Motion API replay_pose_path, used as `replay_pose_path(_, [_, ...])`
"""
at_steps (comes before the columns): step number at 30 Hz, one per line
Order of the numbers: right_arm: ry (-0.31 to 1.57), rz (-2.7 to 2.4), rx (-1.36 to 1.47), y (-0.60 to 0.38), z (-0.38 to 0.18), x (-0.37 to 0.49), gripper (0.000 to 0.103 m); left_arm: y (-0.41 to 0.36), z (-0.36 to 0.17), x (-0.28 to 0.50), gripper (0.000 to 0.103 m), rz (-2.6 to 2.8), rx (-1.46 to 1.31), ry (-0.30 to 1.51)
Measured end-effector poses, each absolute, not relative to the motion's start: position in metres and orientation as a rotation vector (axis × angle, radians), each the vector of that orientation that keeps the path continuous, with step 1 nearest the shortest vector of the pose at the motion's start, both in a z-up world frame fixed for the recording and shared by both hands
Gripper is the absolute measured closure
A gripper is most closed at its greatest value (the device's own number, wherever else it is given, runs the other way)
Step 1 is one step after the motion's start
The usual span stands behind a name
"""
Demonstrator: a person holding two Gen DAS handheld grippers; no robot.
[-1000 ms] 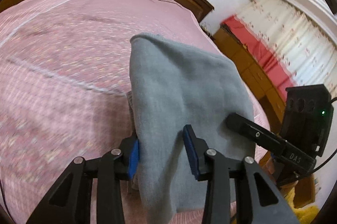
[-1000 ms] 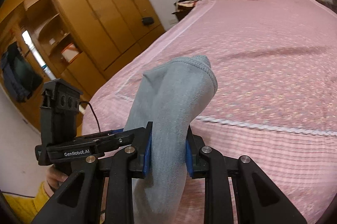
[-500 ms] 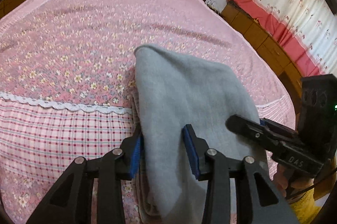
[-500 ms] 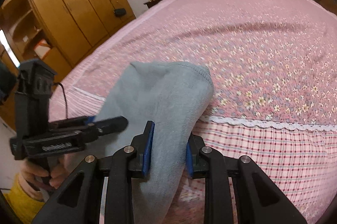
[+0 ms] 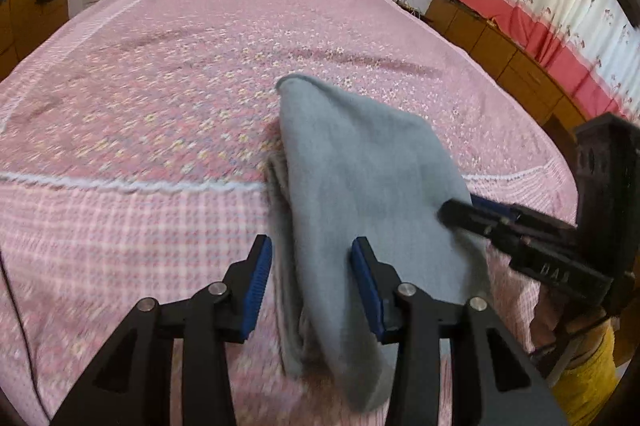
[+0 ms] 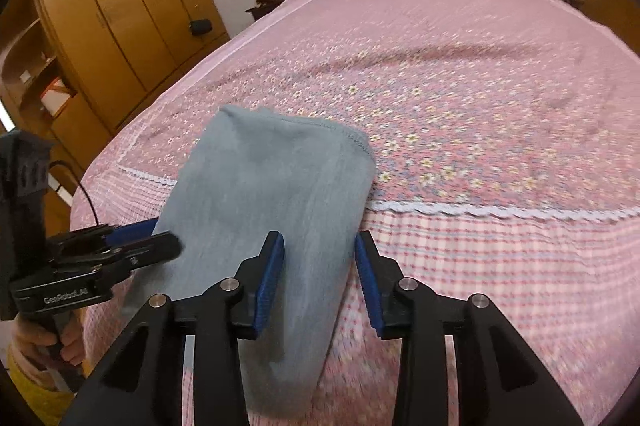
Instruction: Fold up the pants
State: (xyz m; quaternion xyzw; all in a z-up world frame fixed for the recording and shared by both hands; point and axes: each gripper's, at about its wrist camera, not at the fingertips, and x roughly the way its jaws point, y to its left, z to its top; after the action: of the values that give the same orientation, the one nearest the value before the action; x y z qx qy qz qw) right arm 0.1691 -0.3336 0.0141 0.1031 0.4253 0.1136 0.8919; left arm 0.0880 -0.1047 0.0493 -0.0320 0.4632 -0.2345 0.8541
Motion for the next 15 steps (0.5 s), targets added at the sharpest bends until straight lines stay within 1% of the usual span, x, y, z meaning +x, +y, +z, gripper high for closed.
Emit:
replay_pose_path(4, [0.864,0.234,0.225,-0.332,0.024,0.148,0.065,-0.092,0.054,0.069,0.059,-0.460,-0.065,0.968])
replay_pose_path(8, [0.877,0.250,0.213,-0.320,0.020,0.127,0.065,-0.088,0.051,0.055,0.058,-0.421,-0.041,0.974])
replay_pose_path(13, [0.922,0.201,0.136,-0.306,-0.003,0.127,0.065,-0.089,0.037,0.055,0.049,-0.372,-0.011,0.970])
replay_pose_path(14, [0.923,0.195,0.127,-0.304,-0.008,0.128,0.063,-0.089,0.036,0.055,0.045,-0.368,-0.012,0.967])
replay_pose_path(15, [0.922,0.193,0.134,-0.305,-0.011,0.130,0.062,-0.087,0.035,0.055,0.043,-0.364,-0.013,0.962])
